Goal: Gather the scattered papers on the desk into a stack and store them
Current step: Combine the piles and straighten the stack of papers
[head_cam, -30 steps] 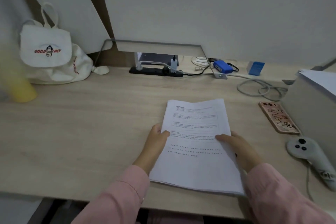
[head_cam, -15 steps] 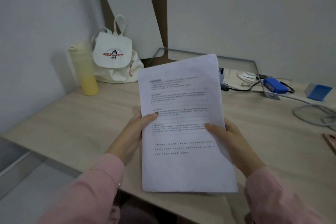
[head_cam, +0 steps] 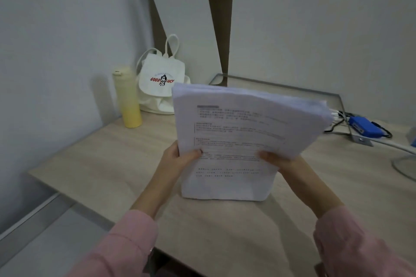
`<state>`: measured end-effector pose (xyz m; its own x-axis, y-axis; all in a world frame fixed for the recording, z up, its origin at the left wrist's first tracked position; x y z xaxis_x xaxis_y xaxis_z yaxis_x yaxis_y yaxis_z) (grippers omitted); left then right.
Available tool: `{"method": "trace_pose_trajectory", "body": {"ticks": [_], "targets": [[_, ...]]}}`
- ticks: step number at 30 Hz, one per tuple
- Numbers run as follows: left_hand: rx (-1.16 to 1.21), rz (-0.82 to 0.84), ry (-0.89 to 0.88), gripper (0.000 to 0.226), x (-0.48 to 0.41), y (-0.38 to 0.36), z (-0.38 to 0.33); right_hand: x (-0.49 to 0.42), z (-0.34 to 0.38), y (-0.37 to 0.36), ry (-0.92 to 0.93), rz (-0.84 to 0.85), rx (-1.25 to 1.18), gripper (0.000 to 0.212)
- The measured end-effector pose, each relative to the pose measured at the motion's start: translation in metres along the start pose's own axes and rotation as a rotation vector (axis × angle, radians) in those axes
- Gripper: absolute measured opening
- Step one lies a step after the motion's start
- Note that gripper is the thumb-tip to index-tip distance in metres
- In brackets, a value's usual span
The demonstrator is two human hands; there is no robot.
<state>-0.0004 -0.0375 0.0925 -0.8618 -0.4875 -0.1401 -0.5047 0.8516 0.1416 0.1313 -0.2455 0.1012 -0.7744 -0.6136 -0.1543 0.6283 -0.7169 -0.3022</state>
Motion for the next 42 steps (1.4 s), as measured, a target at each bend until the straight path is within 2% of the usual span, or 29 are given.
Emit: {"method": "trace_pose_trajectory", "body": {"ticks": [3, 5, 7, 8, 9, 11, 12, 13, 14, 15, 18, 20, 25, 29, 32, 35, 38, 42], "targets": [[-0.034, -0.023, 0.036, 0.024, 0.001, -0.001, 0.007, 0.002, -0.005, 0.000, -0.064, 0.066, 0.001, 0.037], [-0.064, -0.002, 0.084, 0.025, 0.007, -0.005, 0.012, 0.005, -0.013, 0.002, -0.090, 0.042, -0.006, 0.035], [-0.035, -0.004, 0.069, 0.034, 0.008, -0.004, -0.003, 0.005, -0.016, 0.002, -0.091, 0.021, -0.010, 0.034], [-0.038, -0.053, 0.006, 0.045, 0.008, 0.001, -0.019, 0.005, -0.016, 0.000, -0.093, 0.029, -0.006, 0.035], [-0.125, -0.160, -0.127, 0.058, 0.007, 0.008, -0.041, 0.005, -0.016, -0.001, -0.093, 0.042, -0.004, 0.035], [-0.524, -0.441, -0.489, 0.076, 0.012, 0.015, -0.100, 0.005, -0.015, -0.001, -0.093, 0.053, -0.009, 0.036], [-0.735, -0.558, -0.687, 0.077, 0.017, 0.011, -0.129, 0.005, -0.016, -0.001, -0.092, 0.051, -0.015, 0.036], [-0.894, -0.606, -0.860, 0.075, 0.020, 0.001, -0.154, 0.004, -0.016, -0.001, -0.091, 0.047, -0.020, 0.037], [-1.029, -0.569, -0.971, 0.071, 0.019, -0.013, -0.173, 0.004, -0.017, -0.002, -0.089, 0.046, -0.027, 0.037], [-1.158, -0.462, -1.011, 0.069, 0.013, -0.029, -0.184, 0.004, -0.017, -0.002, -0.086, 0.045, -0.034, 0.038], [-1.513, -0.040, -0.842, 0.065, -0.010, -0.067, -0.184, 0.005, -0.017, -0.001, -0.073, 0.050, -0.032, 0.040], [-1.588, 0.122, -0.686, 0.050, -0.020, -0.075, -0.176, 0.005, -0.017, -0.001, -0.072, 0.054, -0.011, 0.040], [-1.531, 0.281, -0.735, 0.018, -0.018, -0.078, -0.179, 0.004, -0.019, 0.001, -0.075, 0.043, 0.007, 0.044], [-1.381, 0.229, -0.740, 0.014, -0.016, -0.055, -0.185, 0.010, -0.028, 0.007, -0.286, 0.105, 0.110, 0.045], [-1.161, 0.149, -0.621, 0.025, -0.016, -0.017, -0.186, 0.014, -0.028, 0.032, -0.370, 0.002, 0.149, 0.058], [-0.860, 0.052, -0.479, 0.013, -0.016, 0.019, -0.164, 0.017, -0.013, 0.055, -0.279, -0.035, 0.018, 0.053], [-0.520, -0.020, -0.309, 0.011, -0.014, 0.036, -0.120, 0.016, 0.000, 0.058, -0.156, -0.026, -0.204, 0.042], [-0.166, -0.064, -0.113, 0.019, -0.009, 0.039, -0.055, 0.009, 0.012, 0.048, -0.018, -0.080, -0.176, 0.042]]}}
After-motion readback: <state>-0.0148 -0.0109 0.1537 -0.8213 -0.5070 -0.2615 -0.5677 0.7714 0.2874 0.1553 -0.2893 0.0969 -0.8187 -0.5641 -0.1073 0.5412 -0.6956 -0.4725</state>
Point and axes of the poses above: each hand's wrist, its own x-axis away from the middle knuckle, its own y-axis out of the back of the hand, z = x × y, the point moved 4 cm from there along -x, towards the middle knuckle, and after that the axes turned 15 degrees about -x, right-handed, at the moved point
